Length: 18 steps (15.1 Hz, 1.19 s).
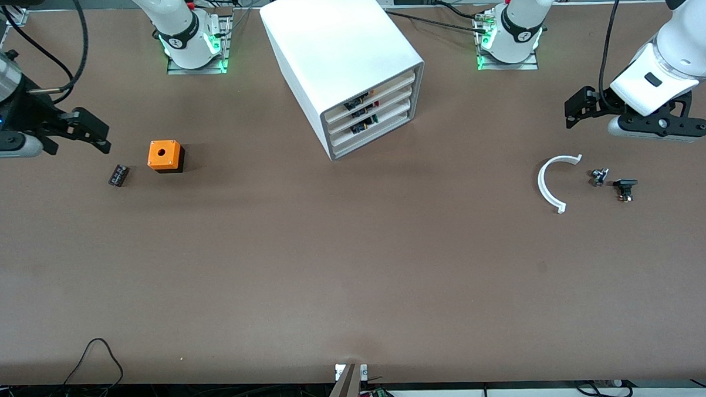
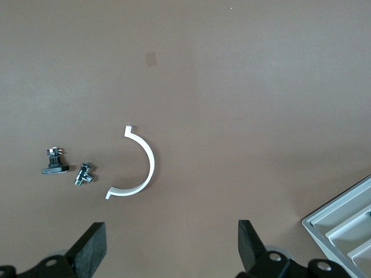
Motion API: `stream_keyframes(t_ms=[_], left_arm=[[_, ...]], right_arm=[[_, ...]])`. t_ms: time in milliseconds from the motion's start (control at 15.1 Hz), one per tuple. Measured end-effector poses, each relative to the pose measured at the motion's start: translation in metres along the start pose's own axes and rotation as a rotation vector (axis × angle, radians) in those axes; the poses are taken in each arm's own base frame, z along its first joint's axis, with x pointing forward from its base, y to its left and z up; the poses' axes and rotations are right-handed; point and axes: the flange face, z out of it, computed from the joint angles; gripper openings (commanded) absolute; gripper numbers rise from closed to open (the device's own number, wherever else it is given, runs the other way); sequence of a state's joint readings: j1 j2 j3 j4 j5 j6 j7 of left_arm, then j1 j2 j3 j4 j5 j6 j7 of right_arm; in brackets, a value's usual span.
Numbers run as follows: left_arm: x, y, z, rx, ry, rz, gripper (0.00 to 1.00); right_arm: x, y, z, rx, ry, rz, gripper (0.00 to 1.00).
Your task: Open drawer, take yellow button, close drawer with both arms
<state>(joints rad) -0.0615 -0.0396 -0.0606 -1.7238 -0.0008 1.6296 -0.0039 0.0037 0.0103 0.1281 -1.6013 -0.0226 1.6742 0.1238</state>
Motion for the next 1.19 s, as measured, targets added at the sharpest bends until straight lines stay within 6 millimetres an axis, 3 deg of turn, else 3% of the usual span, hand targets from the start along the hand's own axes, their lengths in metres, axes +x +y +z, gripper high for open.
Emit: stream_keyframes(t_ms=[396,660,925,1189], left_arm=[[-0.026,0.016,0.017,-0.055,-0.226,0.028,1.00],[-0.031,0.042,0.032,-0.177,-0.313,0.164,1.00],[-0.022,0.060,0.077,-0.513,-0.346,0.222,1.00],[-0.014,0.073,0.129,-0.772,-0.237,0.287,1.00]], right_arm=[[0.012,-0.004,0.024,0.004,-0.015,-0.006,1.00],[0.026,-0.004,0.063,0.005,-0.072,-0.005,1.00],[0.040,0.002,0.099,0.008,-0.110,-0.010,1.00],[0.047,0.014,0.129,0.008,-0.158,0.002,1.00]])
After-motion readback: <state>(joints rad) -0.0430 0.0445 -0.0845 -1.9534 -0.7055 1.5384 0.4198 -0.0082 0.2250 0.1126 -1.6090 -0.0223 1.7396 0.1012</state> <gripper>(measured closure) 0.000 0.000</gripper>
